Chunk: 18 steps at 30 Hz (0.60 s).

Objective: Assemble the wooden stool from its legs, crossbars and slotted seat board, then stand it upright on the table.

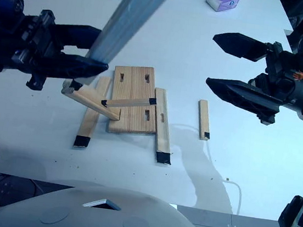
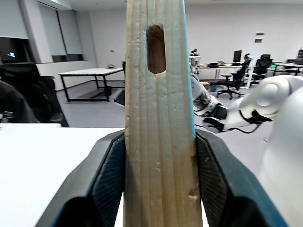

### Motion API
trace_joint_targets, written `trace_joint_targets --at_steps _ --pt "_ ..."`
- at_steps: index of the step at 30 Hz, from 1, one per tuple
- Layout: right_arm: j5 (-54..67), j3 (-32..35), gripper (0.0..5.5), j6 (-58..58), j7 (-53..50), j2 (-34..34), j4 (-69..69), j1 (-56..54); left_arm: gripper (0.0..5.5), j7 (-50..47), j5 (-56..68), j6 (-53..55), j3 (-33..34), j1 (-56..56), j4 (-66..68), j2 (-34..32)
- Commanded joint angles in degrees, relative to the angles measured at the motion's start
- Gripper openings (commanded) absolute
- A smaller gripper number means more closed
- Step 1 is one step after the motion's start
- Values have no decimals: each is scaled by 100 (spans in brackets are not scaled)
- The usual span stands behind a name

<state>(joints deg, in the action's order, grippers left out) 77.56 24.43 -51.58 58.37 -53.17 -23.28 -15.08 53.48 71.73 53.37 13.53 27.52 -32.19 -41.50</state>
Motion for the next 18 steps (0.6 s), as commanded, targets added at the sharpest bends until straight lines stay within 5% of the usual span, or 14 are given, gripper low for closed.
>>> trace_joint_targets --at_steps 1,5,18 --pt "591 -261 540 -157 -435 93 -423 -268 204 -107 196 -12 -107 -216 -271 -83" --pt "784 -550 540 -108 -795 217 -577 -452 204 -161 144 -114 -257 -313 -336 -92" --pt "1535 -892 344 -34 -1373 311 -898 -944 204 -135 -51 -334 -572 -382 -356 -120"
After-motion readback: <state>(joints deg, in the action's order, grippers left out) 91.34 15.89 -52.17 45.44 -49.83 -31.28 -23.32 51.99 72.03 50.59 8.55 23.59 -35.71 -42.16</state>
